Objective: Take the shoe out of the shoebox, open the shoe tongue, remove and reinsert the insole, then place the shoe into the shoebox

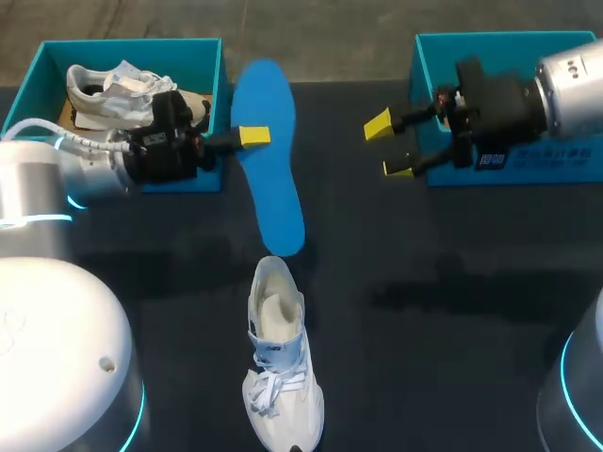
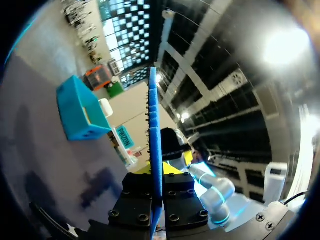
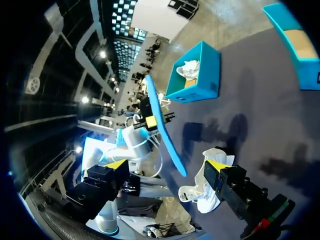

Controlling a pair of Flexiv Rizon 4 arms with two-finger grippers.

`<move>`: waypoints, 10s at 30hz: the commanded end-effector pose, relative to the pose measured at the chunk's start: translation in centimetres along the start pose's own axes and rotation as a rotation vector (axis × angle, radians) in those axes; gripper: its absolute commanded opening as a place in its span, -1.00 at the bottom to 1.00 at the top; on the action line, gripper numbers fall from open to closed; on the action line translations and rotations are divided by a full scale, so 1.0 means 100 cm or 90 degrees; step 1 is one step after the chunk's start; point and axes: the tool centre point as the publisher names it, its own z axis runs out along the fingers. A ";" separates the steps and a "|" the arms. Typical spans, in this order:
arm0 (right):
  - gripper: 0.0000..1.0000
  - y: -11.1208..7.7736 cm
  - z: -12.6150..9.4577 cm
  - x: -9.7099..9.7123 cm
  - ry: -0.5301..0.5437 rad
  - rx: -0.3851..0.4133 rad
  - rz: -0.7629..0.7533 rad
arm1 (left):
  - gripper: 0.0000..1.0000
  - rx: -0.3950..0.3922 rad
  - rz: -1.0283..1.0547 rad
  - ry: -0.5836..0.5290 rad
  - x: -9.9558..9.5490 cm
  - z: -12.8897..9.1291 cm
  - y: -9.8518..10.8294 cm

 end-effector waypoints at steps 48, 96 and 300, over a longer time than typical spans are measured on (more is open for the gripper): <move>1.00 0.026 0.047 0.074 -0.648 0.039 -0.126 | -1.00 0.076 -0.208 -0.069 -0.065 0.038 0.010; 1.00 0.024 0.050 0.067 -0.598 0.007 -0.078 | -1.00 0.068 -0.226 -0.089 -0.076 0.043 0.009; 1.00 -0.003 0.075 -0.004 0.185 0.009 0.069 | -1.00 -0.243 1.819 0.027 0.001 0.014 0.036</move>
